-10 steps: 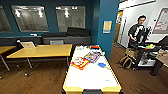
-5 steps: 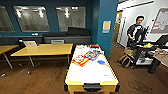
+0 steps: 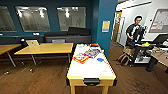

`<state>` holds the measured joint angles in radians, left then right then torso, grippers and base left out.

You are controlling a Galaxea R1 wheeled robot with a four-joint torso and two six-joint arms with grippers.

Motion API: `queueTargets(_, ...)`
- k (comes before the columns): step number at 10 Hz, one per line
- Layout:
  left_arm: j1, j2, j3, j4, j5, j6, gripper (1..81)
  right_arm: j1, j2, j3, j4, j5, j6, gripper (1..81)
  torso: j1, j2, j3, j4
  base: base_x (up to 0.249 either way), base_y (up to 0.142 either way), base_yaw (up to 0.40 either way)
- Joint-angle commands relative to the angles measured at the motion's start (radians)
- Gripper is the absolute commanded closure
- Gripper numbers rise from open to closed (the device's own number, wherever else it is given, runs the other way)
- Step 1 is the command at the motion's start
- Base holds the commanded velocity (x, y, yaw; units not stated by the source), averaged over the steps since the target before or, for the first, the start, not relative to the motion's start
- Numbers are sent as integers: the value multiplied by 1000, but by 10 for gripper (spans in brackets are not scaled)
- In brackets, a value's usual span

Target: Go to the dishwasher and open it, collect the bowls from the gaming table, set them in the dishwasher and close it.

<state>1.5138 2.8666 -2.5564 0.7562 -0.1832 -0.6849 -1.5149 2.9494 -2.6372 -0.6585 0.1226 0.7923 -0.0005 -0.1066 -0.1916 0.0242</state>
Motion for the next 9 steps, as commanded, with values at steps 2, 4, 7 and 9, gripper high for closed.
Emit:
queueTargets(2,-36,-13,1,14,33,1,811,43,30,27,-44,-8,-16,811,1,0,0,0,-178,0,0)
queueTargets(4,-36,-12,1,14,33,1,811,43,30,27,-44,-8,-16,811,1,0,0,0,-178,0,0)
queueTargets(7,-36,-12,1,15,33,1,811,43,30,27,-46,-8,-16,811,1,0,0,0,-178,0,0)
queueTargets(9,-36,-9,-4,14,34,1,811,43,30,27,-44,-9,-16,811,1,0,0,0,-181,0,0)
